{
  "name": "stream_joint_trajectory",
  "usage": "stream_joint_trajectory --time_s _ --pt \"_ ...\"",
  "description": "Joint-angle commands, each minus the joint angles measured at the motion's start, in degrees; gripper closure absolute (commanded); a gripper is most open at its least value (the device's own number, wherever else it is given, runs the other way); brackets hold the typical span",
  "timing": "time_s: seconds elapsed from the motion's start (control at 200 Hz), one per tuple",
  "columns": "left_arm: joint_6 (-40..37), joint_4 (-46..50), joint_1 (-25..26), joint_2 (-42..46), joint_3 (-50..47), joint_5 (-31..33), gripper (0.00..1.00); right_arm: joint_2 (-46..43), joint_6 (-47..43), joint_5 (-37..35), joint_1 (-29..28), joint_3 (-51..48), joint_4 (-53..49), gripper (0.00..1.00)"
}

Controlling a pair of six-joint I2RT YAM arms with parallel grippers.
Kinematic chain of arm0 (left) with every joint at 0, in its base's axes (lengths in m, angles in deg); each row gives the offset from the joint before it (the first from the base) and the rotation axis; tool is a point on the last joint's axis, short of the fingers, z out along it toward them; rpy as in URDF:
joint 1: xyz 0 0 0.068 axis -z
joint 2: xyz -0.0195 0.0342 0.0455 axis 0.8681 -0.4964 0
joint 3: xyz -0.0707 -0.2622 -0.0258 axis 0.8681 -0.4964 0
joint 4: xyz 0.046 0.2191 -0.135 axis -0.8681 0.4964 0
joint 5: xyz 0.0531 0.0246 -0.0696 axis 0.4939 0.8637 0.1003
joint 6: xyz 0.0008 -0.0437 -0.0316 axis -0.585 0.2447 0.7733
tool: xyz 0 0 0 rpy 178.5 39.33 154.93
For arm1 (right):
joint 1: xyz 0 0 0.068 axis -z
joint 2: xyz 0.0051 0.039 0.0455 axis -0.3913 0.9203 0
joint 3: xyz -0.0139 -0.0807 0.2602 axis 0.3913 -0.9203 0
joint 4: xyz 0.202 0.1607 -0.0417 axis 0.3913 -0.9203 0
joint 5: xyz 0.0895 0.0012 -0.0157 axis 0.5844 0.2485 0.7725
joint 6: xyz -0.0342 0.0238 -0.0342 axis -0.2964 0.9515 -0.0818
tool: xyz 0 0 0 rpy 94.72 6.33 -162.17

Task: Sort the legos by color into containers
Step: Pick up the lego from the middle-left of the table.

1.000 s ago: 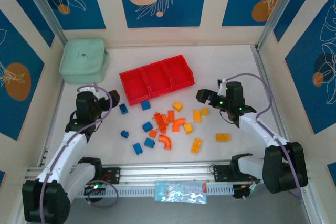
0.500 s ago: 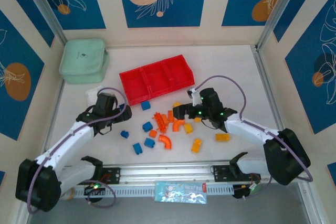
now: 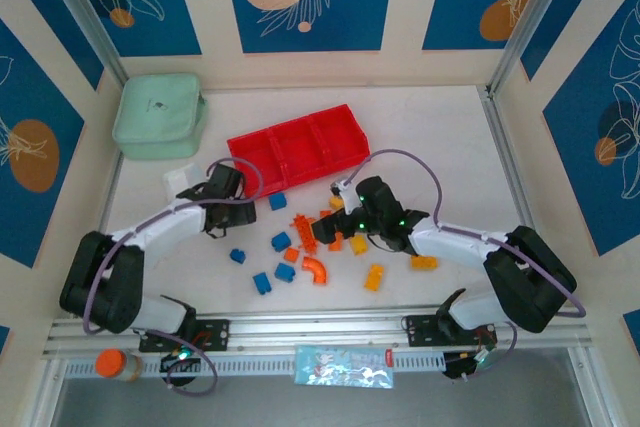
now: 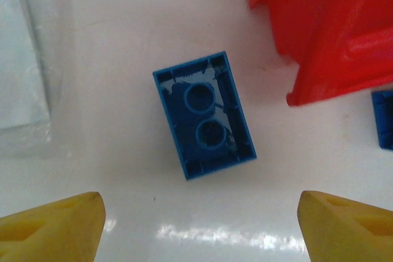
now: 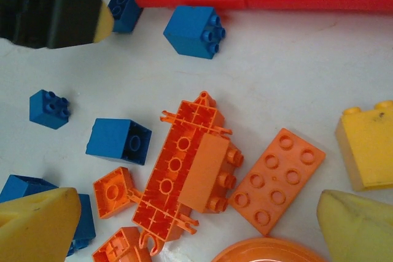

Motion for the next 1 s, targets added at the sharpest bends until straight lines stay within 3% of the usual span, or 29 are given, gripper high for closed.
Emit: stream_joint_trajectory --time_s 0.0,0.195,0.52,0.88,0.995 --pt "0.4 -1.6 0.5 -3.3 2.8 3.1 0.21 0.5 -2.1 -3.3 -0.8 1.5 2.0 0.01" --pt "0.2 -3.9 0.5 -7.4 3.8 5.6 0.26 0.6 -3.5 -6.2 -2.2 2.2 1.3 0.01" --pt "3.0 -5.4 0.5 -10.7 3.9 4.6 0.44 1.8 -5.3 -9.2 -4.6 3.3 0.7 0.01" --pt "3.7 -6.3 0.6 -8.0 0.6 2.1 0.73 3.4 -6.6 -11.9 -6.6 4.2 0.7 0.01" --pt "3.5 -5.4 0.6 -6.5 0.1 1.4 0.78 3.1 -6.2 -11.8 -6.5 3.8 1.1 0.01"
